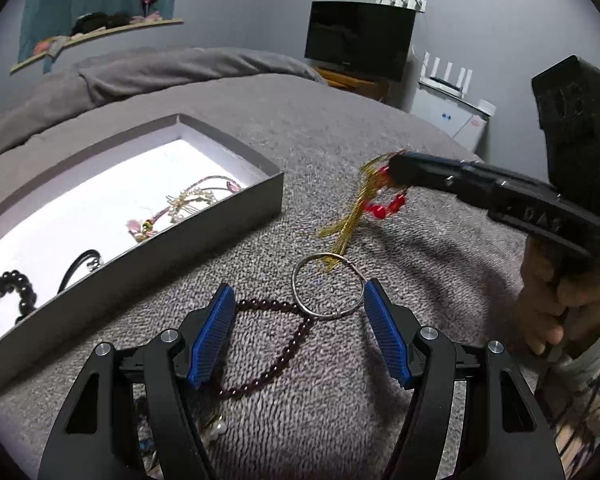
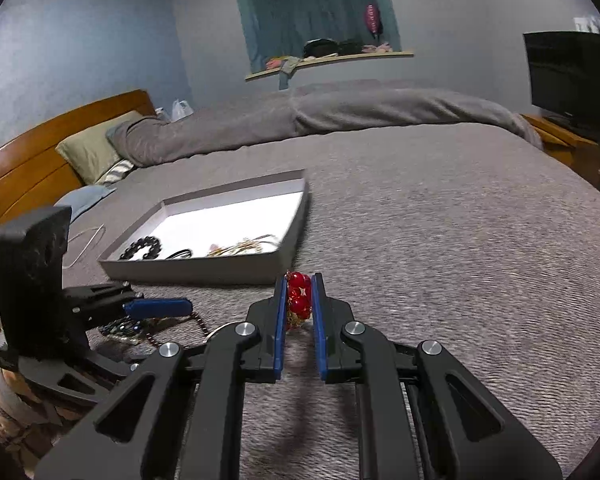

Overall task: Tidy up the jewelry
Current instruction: 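Grasp the silver hoop bangle with the left tool while the right tool grasps the red-bead tassel, then carry the bangle and red-bead tassel into the box and open both tools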

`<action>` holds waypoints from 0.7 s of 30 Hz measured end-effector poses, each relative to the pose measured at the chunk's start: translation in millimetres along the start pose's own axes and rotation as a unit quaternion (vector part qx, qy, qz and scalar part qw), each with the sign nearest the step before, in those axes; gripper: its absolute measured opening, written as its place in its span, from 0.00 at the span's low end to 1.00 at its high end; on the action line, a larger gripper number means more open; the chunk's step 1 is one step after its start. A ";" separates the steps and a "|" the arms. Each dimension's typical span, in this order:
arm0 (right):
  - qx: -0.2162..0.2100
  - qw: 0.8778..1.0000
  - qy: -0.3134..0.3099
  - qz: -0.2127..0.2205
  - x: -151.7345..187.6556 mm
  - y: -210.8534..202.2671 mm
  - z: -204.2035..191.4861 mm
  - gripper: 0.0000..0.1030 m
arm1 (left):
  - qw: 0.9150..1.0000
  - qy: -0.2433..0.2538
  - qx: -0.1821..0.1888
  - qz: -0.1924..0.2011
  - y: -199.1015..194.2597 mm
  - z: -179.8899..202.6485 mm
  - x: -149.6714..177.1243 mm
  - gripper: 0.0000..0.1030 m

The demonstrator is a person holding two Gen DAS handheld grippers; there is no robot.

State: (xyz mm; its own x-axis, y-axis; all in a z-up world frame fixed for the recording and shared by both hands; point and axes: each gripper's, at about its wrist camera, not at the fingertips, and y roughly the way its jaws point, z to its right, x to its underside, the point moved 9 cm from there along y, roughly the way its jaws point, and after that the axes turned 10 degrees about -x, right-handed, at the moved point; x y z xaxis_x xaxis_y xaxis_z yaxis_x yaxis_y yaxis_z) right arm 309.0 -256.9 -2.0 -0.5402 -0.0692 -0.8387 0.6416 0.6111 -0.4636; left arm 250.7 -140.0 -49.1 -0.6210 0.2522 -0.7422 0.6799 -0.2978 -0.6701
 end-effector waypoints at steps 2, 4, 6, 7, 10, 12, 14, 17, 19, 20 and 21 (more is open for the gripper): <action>0.007 1.000 0.007 0.003 -0.5 -4.3 8.1 0.11 | 1.000 0.003 0.001 0.001 1.3 2.1 -1.8 0.66; 0.012 1.000 0.013 0.004 0.2 -6.4 13.8 0.11 | 1.000 0.008 0.003 0.003 2.0 5.6 -3.9 0.66; 0.014 1.000 0.015 0.003 0.9 -7.2 16.9 0.11 | 1.000 0.017 -0.003 0.010 2.2 10.6 -6.2 0.66; 0.015 1.000 0.015 0.003 1.5 -7.4 17.7 0.11 | 1.000 0.020 -0.004 0.013 2.0 13.0 -7.2 0.66; 0.015 1.000 0.015 0.001 2.7 -7.1 17.9 0.11 | 0.999 0.033 -0.005 0.025 2.3 22.7 -12.1 0.66; 0.014 1.000 0.015 0.001 2.9 -7.7 17.5 0.11 | 0.999 0.043 -0.005 0.024 7.6 30.1 -13.2 0.66; 0.013 1.000 0.014 0.001 3.6 -7.8 17.1 0.11 | 0.999 0.051 -0.012 0.007 17.9 32.5 -9.9 0.66; 0.012 1.000 0.015 0.000 3.7 -7.0 16.7 0.11 | 0.999 0.040 -0.007 -0.022 30.7 28.2 -5.4 0.51; 0.012 1.000 0.014 -0.001 4.2 -6.3 16.6 0.11 | 0.999 0.034 0.001 -0.027 33.0 25.4 -4.8 0.46; 0.012 1.000 0.015 -0.001 4.5 -6.1 16.9 0.11 | 0.999 0.034 0.003 -0.027 32.7 25.4 -4.4 0.46; 0.012 1.000 0.016 -0.001 4.4 -5.6 17.1 0.11 | 0.999 0.034 0.004 -0.025 32.0 25.1 -3.9 0.46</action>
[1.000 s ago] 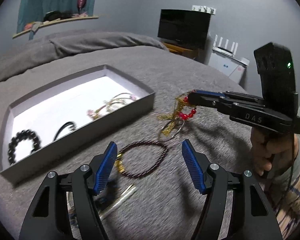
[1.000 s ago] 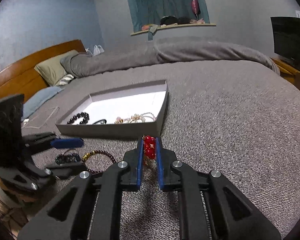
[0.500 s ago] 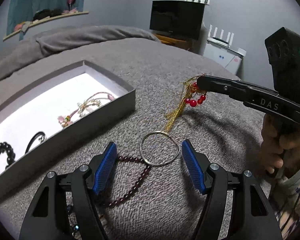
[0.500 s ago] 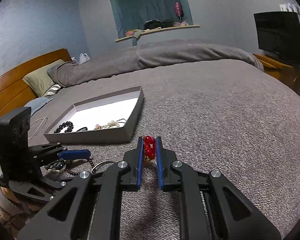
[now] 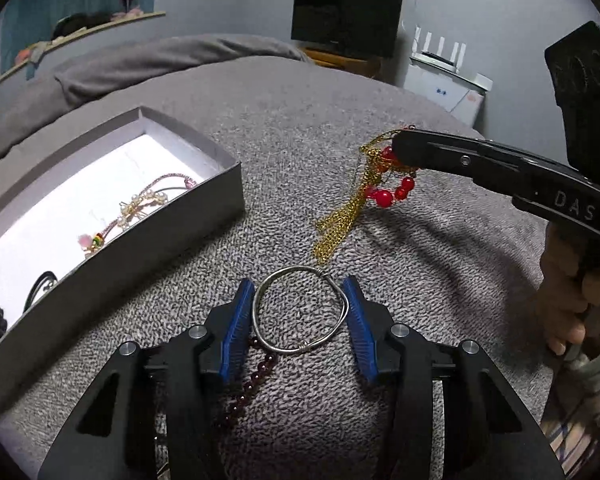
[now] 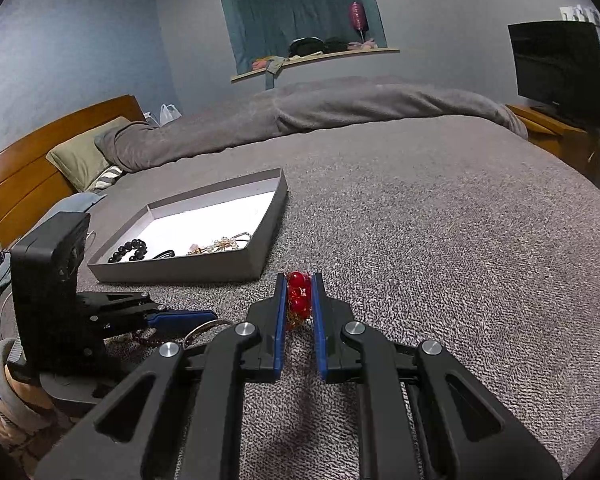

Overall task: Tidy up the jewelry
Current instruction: 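Carry the bangle and red-bead tassel into the box and open both tools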

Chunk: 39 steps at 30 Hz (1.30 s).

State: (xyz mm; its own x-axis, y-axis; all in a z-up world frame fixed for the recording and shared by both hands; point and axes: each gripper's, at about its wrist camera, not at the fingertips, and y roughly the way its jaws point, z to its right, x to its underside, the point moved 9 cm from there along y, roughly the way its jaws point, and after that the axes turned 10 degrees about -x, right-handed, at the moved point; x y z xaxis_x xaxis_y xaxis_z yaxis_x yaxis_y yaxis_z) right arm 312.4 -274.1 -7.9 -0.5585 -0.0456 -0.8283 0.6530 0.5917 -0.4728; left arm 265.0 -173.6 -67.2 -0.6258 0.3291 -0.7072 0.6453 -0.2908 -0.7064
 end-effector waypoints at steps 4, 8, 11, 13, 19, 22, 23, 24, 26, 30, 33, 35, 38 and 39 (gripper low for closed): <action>-0.003 1.000 0.002 0.005 -3.2 0.4 -1.4 0.11 | 0.999 -0.011 0.010 0.028 -13.1 -3.8 -4.2 0.45; -0.010 1.000 -0.002 0.009 -6.2 2.4 -8.2 0.11 | 0.999 -0.023 0.007 0.045 -27.6 -13.8 -9.4 0.45; -0.016 1.000 -0.006 0.009 -8.7 6.9 -15.8 0.11 | 0.998 -0.031 0.000 0.057 -38.7 -23.2 -14.6 0.45; -0.018 1.000 -0.009 0.009 -10.6 9.9 -20.1 0.11 | 0.997 -0.035 -0.009 0.066 -46.5 -31.1 -17.6 0.45; -0.033 0.999 -0.016 0.020 -22.1 15.1 -35.9 0.11 | 0.993 -0.059 -0.041 0.089 -70.4 -68.3 -23.5 0.45; -0.043 0.998 -0.020 0.029 -28.8 16.3 -44.5 0.11 | 0.991 -0.078 -0.054 0.095 -78.3 -88.4 -23.2 0.45; -0.046 0.998 -0.021 0.033 -32.1 16.8 -47.5 0.11 | 0.990 -0.085 -0.059 0.097 -80.9 -96.7 -23.3 0.45; -0.048 0.998 -0.022 0.036 -35.2 17.2 -49.2 0.11 | 0.989 -0.090 -0.064 0.098 -83.3 -103.9 -23.4 0.45; -0.053 0.997 -0.024 0.044 -41.9 18.0 -54.4 0.11 | 0.987 -0.099 -0.075 0.101 -88.3 -117.6 -23.2 0.45; -0.063 0.996 -0.033 0.057 -57.4 21.5 -64.0 0.11 | 0.983 -0.112 -0.098 0.108 -95.6 -141.0 -25.7 0.45; -0.071 0.995 -0.036 0.063 -70.2 29.7 -70.0 0.11 | 0.980 -0.123 -0.114 0.110 -96.7 -157.7 -29.1 0.45; -0.074 0.995 -0.035 0.061 -75.9 39.2 -71.8 0.11 | 0.978 -0.130 -0.121 0.109 -94.8 -166.6 -29.8 0.45; -0.077 0.995 -0.033 0.056 -81.8 54.3 -74.0 0.11 | 0.975 -0.144 -0.132 0.105 -88.4 -180.8 -31.5 0.45; -0.077 0.995 -0.035 0.052 -84.4 63.3 -75.6 0.11 | 0.975 -0.148 -0.133 0.103 -86.0 -184.0 -31.5 0.45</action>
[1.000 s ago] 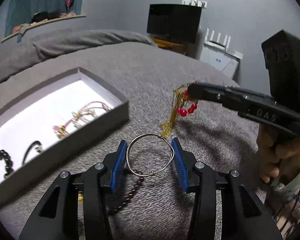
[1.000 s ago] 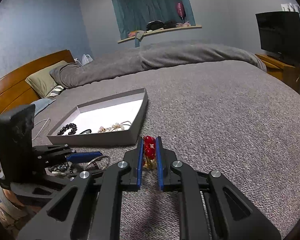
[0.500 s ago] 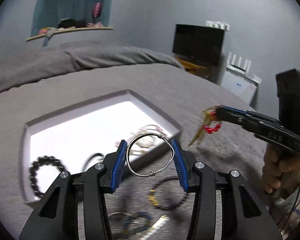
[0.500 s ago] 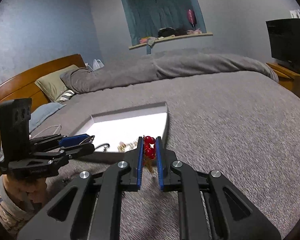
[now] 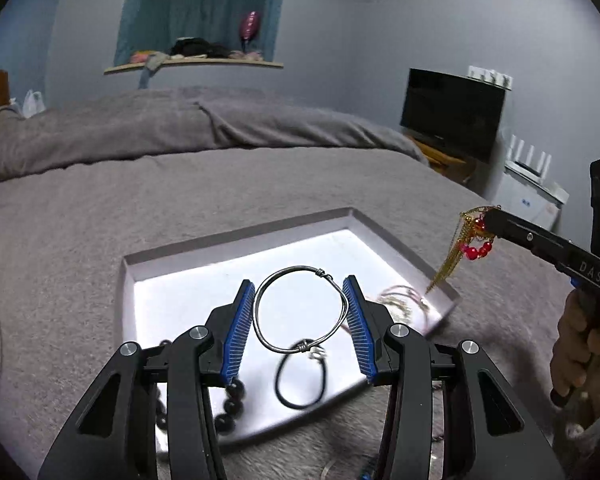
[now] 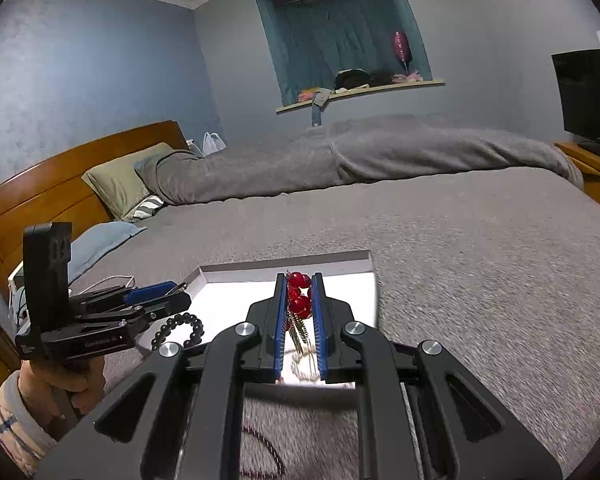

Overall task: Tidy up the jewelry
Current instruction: 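Carry the bangle and red-bead tassel into the box and open both tools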

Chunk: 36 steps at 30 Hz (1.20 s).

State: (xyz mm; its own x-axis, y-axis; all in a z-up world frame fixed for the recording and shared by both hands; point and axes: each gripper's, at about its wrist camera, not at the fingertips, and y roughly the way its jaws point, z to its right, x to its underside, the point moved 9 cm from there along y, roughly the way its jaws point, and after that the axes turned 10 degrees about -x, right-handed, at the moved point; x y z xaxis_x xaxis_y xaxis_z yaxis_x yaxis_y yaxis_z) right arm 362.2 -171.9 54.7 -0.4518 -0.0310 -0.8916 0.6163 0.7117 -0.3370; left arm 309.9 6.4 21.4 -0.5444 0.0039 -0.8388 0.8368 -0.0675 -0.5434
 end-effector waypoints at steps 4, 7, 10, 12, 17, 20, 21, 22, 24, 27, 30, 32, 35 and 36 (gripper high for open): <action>0.001 1.000 -0.002 -0.017 -1.7 29.5 1.9 0.11 | 1.000 -0.010 -0.010 -0.012 15.9 -12.3 2.6 0.45; 0.007 0.999 0.001 -0.034 2.4 51.3 8.9 0.11 | 0.999 -0.018 -0.017 -0.022 27.5 -20.8 3.9 0.45; 0.015 0.998 0.008 -0.057 10.4 70.4 16.5 0.11 | 0.999 -0.025 -0.020 -0.037 37.2 -27.1 8.2 0.46; 0.023 0.997 0.011 -0.077 19.9 81.2 22.2 0.11 | 0.998 -0.030 -0.017 -0.053 44.8 -29.4 13.5 0.46; 0.040 0.993 0.010 -0.112 38.7 94.5 29.9 0.11 | 0.996 -0.036 -0.003 -0.081 56.3 -27.7 25.3 0.46; 0.043 0.992 0.011 -0.116 40.7 95.4 30.6 0.11 | 0.996 -0.032 -0.001 -0.088 58.7 -25.6 29.4 0.46; 0.045 0.992 0.010 -0.114 41.2 95.6 30.7 0.12 | 0.996 -0.031 -0.001 -0.089 58.7 -24.9 30.0 0.46; 0.044 0.992 0.010 -0.115 42.4 96.2 30.7 0.12 | 0.996 -0.030 0.000 -0.088 58.4 -24.2 30.7 0.47; 0.044 0.992 0.010 -0.117 44.0 96.6 31.1 0.15 | 0.996 -0.028 -0.002 -0.082 55.9 -24.0 29.7 0.58; 0.038 0.993 0.014 -0.107 42.0 91.4 31.5 0.39 | 0.997 -0.026 -0.007 -0.069 49.4 -23.7 26.7 0.74; 0.033 0.995 0.013 -0.090 37.6 81.7 30.4 0.39 | 0.998 -0.028 -0.004 -0.064 42.2 -23.5 27.2 0.76; 0.037 0.996 0.007 -0.082 36.9 72.9 29.9 0.39 | 0.998 -0.025 -0.003 -0.059 35.2 -22.5 27.5 0.76; 0.041 0.996 0.005 -0.078 40.3 61.1 28.4 0.39 | 0.999 -0.019 0.000 -0.049 21.2 -20.6 28.4 0.76; 0.042 0.996 0.001 -0.076 41.2 55.3 25.6 0.39 | 0.999 -0.018 0.003 -0.045 16.1 -19.7 28.7 0.76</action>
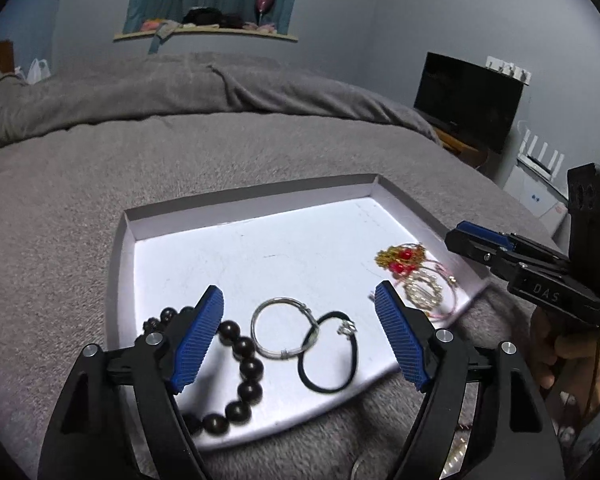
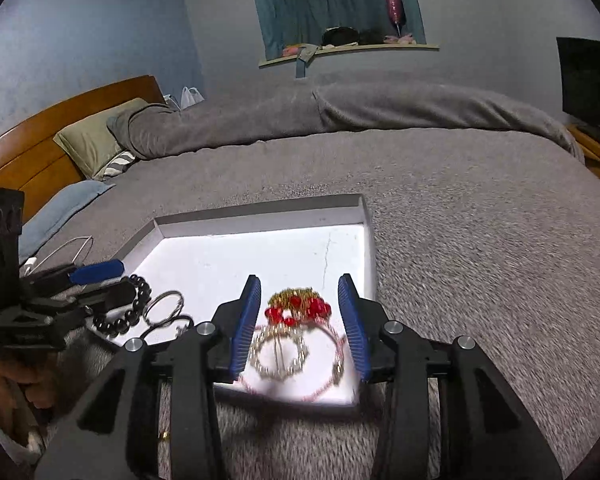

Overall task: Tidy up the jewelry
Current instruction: 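Move both open tools back over the remaining jewelry pile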

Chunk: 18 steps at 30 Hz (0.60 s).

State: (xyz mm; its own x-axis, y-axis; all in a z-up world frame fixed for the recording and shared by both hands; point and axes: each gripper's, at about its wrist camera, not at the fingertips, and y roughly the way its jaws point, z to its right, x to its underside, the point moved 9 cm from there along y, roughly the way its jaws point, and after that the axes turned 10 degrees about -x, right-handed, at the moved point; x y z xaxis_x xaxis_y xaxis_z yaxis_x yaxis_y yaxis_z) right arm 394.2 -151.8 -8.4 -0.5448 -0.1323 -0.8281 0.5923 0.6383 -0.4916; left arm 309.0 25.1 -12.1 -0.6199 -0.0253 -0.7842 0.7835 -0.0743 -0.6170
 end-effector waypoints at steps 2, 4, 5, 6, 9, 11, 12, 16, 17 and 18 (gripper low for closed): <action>-0.002 1.000 -0.004 0.005 1.8 -8.3 -3.7 0.39 | 1.000 -0.001 0.005 0.004 -8.0 0.6 1.3 0.76; -0.007 1.000 -0.007 0.013 2.0 -17.7 -10.2 0.39 | 1.000 -0.003 0.009 0.006 -15.4 0.4 3.5 0.77; -0.010 1.000 -0.008 0.015 2.3 -21.0 -12.8 0.39 | 1.000 -0.004 0.009 0.007 -19.7 -0.3 5.9 0.77; -0.014 1.000 -0.008 0.017 3.9 -24.2 -16.4 0.39 | 1.000 -0.002 0.008 0.008 -23.6 -0.8 8.9 0.77; -0.018 1.000 -0.013 0.014 10.8 -30.1 -23.8 0.39 | 1.000 0.004 0.008 0.006 -33.7 -0.1 17.7 0.77; -0.019 1.000 -0.018 0.010 15.1 -32.5 -28.9 0.39 | 1.000 0.010 0.011 0.007 -42.2 1.2 24.4 0.77; -0.019 1.000 -0.018 0.008 19.5 -34.4 -30.6 0.39 | 1.000 0.014 0.013 0.008 -47.2 1.9 27.9 0.77; -0.026 1.000 -0.014 -0.008 38.4 -38.7 -35.5 0.39 | 0.999 0.022 0.028 0.002 -57.5 4.4 42.0 0.77; -0.026 0.999 -0.015 -0.014 43.9 -39.5 -36.2 0.39 | 0.999 0.027 0.028 0.001 -59.2 4.4 45.9 0.77; -0.026 0.999 -0.016 -0.020 49.2 -39.8 -37.4 0.39 | 0.999 0.032 0.027 -0.001 -60.5 4.5 49.1 0.77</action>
State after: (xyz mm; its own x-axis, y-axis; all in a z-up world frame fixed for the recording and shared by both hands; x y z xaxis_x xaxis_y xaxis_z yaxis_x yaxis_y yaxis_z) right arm 321.6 -155.3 -19.4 -0.5480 -0.1822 -0.8164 0.5375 0.6711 -0.5106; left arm 230.9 23.8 -13.0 -0.6154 0.0385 -0.7873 0.7784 -0.1275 -0.6147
